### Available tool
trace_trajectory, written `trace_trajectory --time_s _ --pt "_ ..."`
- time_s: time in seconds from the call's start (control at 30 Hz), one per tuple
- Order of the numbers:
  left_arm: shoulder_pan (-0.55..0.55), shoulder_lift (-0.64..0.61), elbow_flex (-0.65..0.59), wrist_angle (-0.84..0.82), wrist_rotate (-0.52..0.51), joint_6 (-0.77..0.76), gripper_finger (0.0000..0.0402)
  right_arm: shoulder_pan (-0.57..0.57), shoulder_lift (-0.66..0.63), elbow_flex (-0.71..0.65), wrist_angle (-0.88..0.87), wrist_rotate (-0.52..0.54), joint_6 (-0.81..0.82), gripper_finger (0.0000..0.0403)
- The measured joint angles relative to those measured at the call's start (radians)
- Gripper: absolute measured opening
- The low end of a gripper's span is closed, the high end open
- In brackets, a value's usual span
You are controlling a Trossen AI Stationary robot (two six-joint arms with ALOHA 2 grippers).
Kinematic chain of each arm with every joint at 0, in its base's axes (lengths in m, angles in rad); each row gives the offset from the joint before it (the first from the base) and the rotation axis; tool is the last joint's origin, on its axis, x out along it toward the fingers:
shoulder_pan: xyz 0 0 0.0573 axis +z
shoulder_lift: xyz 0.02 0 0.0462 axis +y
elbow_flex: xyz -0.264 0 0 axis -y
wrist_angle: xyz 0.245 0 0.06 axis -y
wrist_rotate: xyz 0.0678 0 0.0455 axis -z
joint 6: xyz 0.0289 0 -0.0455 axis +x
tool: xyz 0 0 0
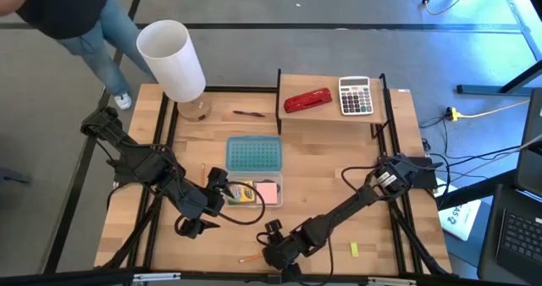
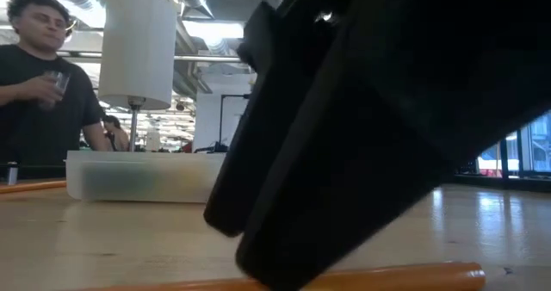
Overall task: Pack school essentials
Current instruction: Put the yellow pencil into the blue supply box
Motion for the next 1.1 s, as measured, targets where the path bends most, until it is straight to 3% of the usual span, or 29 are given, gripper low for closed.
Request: trace_trajectory --time_s 0.53,1.1 --pt "0.000 0.000 0.000 0.000 0.000 0.000 0.0396 -0.006 0.021 0.000 0.000 0.000 0.005 0.0168" --pt "0.000 0.000 0.000 0.000 0.000 0.000 0.0396 -0.007 0.049 0.005 0.011 -0.014 0.063 0.0120"
